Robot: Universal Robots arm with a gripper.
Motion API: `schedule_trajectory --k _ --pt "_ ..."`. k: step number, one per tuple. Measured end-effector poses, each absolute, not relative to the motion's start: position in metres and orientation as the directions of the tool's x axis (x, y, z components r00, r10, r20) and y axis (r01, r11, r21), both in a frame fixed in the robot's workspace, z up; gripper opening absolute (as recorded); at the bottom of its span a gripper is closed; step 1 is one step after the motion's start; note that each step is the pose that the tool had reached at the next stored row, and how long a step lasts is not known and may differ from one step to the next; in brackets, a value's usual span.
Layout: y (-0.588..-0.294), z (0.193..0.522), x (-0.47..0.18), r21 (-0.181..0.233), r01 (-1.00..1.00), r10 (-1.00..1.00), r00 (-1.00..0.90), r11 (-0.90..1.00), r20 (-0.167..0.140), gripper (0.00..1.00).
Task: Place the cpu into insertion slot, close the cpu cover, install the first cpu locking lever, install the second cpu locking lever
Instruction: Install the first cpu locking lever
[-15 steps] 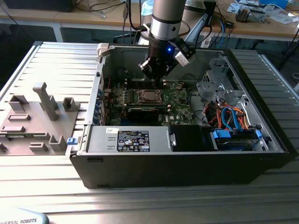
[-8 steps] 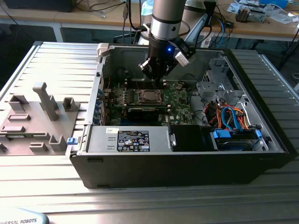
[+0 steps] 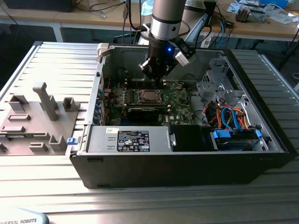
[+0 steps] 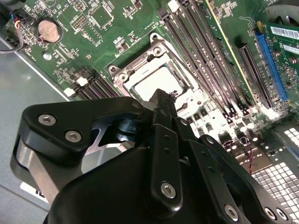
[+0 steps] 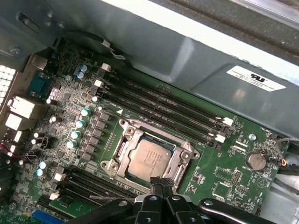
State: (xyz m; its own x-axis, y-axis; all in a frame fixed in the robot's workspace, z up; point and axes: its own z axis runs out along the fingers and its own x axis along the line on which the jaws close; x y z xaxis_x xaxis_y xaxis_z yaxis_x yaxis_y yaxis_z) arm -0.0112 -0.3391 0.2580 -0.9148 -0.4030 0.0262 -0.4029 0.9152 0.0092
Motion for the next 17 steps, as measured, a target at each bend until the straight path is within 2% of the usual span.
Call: schedule_trajectory --k 17 --pt "-0.3391 0.2579 -0.0112 0.009 -0.413 -0.413 -0.91 0.911 0.026 0.11"
